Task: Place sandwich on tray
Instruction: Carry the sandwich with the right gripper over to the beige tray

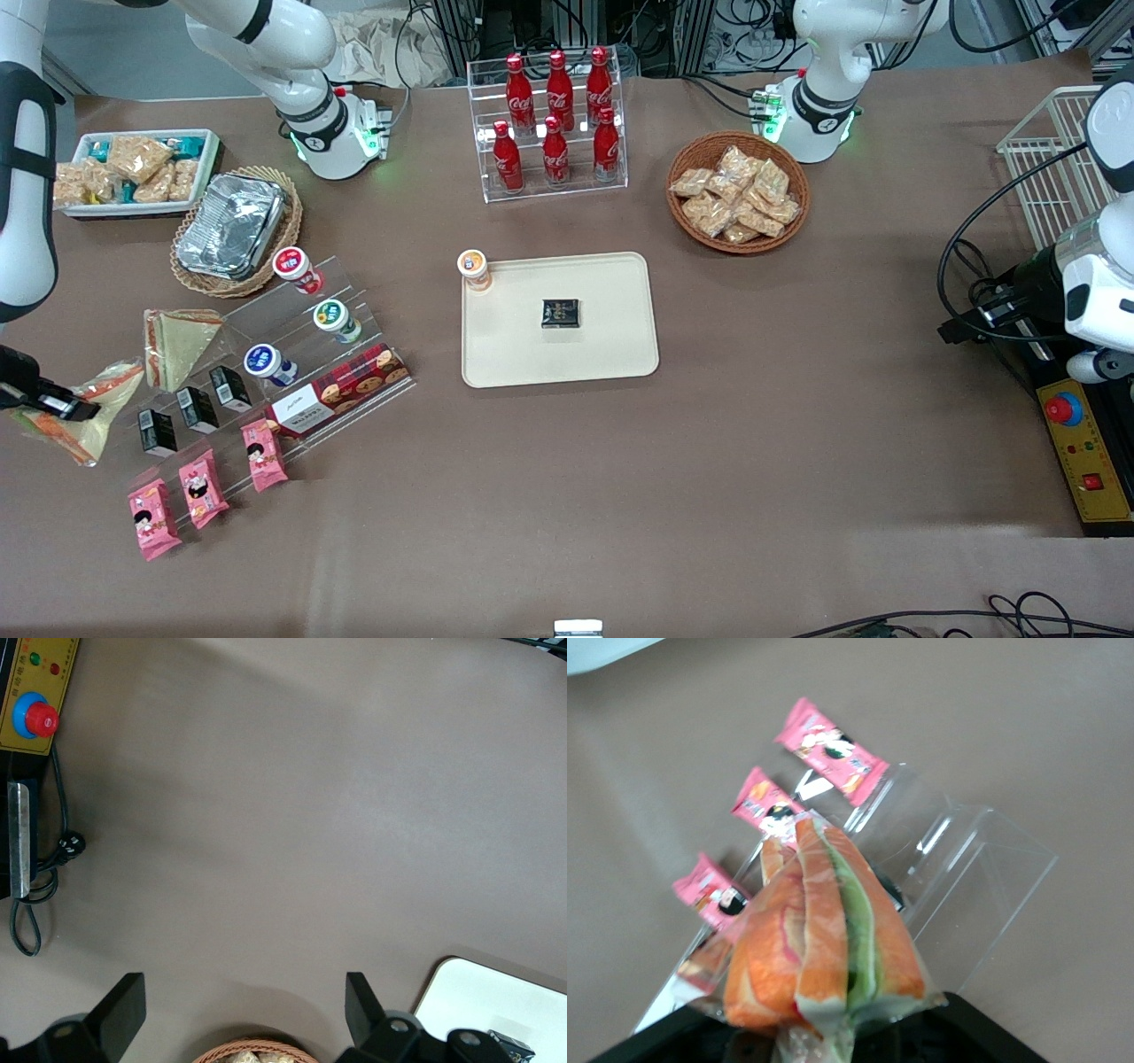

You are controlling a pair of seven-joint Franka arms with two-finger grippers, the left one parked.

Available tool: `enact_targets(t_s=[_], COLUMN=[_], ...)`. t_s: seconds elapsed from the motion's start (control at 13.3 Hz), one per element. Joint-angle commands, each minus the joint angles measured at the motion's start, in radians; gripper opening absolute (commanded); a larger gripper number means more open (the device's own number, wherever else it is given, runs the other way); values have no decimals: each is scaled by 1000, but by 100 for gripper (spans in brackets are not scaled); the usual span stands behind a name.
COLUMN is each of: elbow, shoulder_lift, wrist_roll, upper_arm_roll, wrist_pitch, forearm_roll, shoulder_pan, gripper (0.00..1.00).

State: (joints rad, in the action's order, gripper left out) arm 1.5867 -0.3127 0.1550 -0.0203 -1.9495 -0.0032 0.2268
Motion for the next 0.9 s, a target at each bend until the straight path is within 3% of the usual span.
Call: enact_targets(t_s=[0.0,0.3,0.53,0.82], elbow=[-5,-5,-5,-1], shoulder_lift=[33,44,41,26], wrist_roll=[-49,-135,-273,-353], upper_arm_roll=[52,157,157,158], wrist_pitch=[35,83,55,29], forearm_roll=[15,-3,-60,-51], shoulder_pan=[8,-38,-148,-274], gripper=[0,0,0,0])
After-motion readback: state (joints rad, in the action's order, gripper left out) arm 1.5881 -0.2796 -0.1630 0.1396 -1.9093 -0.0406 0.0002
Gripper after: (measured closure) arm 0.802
